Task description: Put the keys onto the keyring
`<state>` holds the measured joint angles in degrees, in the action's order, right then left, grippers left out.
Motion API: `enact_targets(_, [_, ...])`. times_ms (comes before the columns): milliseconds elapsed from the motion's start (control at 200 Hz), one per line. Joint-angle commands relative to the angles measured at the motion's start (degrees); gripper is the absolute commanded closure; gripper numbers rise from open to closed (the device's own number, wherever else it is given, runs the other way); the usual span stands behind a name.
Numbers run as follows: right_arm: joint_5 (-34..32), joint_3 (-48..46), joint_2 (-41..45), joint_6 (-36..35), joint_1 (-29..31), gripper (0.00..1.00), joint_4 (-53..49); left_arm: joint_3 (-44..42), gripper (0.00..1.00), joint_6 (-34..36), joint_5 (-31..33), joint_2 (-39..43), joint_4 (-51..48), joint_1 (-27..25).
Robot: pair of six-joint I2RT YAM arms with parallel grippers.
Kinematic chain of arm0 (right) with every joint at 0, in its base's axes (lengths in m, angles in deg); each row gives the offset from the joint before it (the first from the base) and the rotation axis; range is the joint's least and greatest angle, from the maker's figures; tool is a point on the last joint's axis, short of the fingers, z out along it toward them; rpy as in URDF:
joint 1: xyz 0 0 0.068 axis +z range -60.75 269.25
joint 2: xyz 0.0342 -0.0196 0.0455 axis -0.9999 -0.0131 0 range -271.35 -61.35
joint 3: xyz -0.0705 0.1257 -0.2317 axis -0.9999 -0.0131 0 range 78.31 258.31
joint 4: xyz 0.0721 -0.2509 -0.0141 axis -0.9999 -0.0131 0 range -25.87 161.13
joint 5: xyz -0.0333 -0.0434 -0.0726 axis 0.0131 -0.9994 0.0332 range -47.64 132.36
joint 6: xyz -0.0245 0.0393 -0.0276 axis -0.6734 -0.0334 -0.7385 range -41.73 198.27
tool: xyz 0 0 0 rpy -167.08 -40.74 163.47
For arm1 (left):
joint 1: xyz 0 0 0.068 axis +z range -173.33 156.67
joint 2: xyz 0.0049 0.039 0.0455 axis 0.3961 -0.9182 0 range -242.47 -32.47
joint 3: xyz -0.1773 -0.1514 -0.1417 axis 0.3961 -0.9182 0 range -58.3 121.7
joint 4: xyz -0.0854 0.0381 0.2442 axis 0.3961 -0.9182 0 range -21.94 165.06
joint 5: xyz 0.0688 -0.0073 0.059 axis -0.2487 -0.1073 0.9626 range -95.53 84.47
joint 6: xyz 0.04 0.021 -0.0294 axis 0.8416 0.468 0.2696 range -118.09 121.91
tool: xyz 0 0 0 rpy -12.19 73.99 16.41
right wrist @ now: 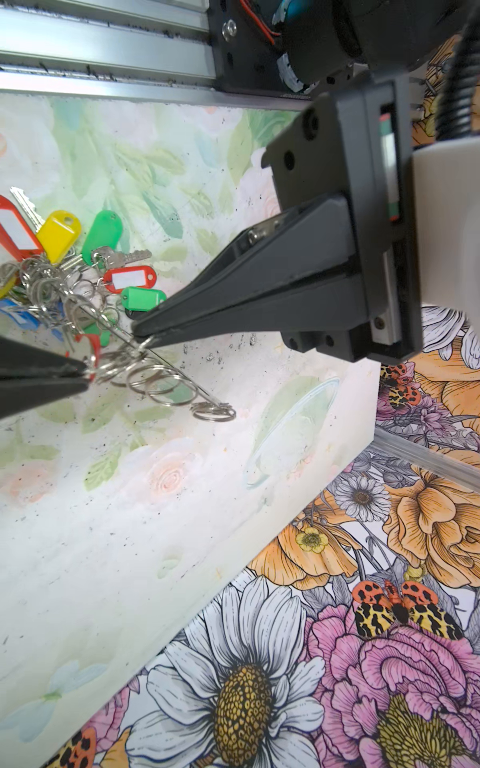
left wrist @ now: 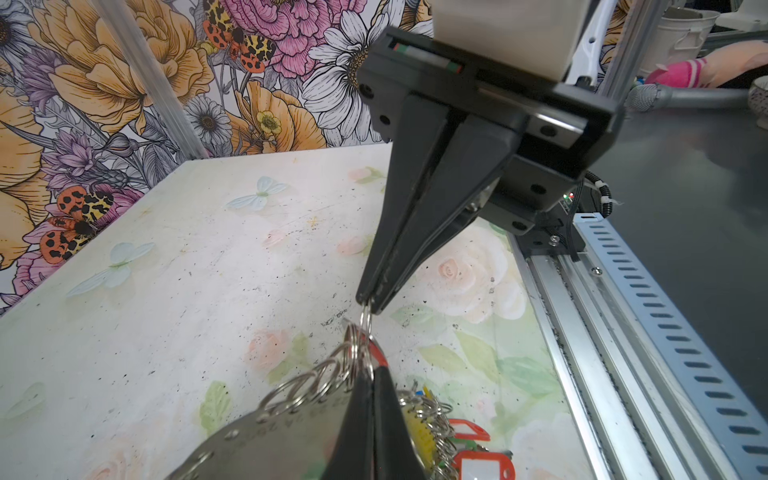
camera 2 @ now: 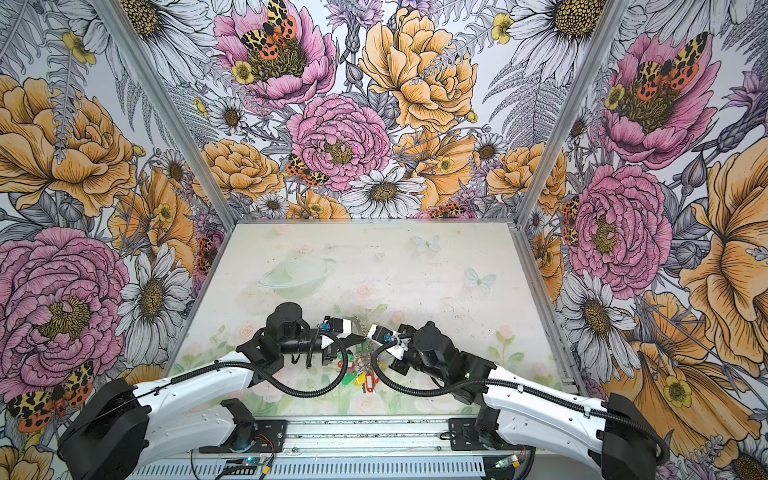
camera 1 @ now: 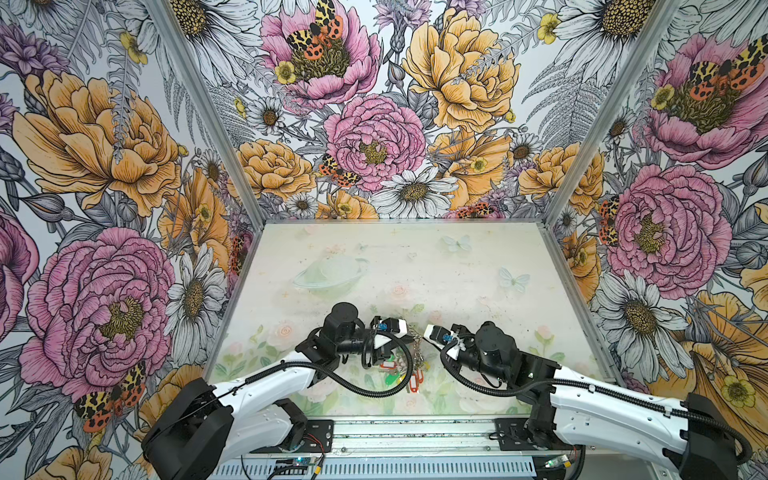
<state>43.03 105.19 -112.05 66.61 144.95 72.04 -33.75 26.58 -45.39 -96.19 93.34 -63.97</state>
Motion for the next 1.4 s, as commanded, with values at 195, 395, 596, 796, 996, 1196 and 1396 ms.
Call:
enact_targets(195, [-0.66, 3.05, -0.34, 4.24, -2.53, 1.00, -2.66, -0.55, 1.00, 0.96, -2.12, 1.43, 1.91, -0.52])
enact_targets(395, [-1.28, 3.01, -0.54, 4.60, -2.62, 1.00, -2.96, -1.03, 1.00, 0.70, -0.04, 1.93, 2.88, -0.48])
enact_targets(596, [0.16, 2.57, -0.18, 5.68, -2.66, 1.00, -3.53, -1.88, 1.00, 0.22, 2.71, 2.60, 4.87, -0.31])
enact_targets(796, [1.68, 2.74, -0.30, 5.89, -2.77, 1.00, -4.07, -2.14, 1.00, 0.10, 3.66, 2.82, 5.58, -0.25])
enact_targets(996, [3.56, 3.09, -0.38, 5.95, -2.96, 1.00, -4.07, -2.49, 1.00, 0.11, 4.43, 3.10, 6.25, -0.22])
enact_targets(1196, [3.60, 3.58, -0.15, 5.78, -3.61, 1.00, -3.98, -2.58, 1.00, 0.05, 2.37, 2.99, 6.16, -0.10])
enact_targets(1396, [3.84, 3.19, 2.01, 6.38, -4.70, 1.00, -3.85, -2.23, 1.00, 0.11, -1.31, 2.32, 5.46, -0.05])
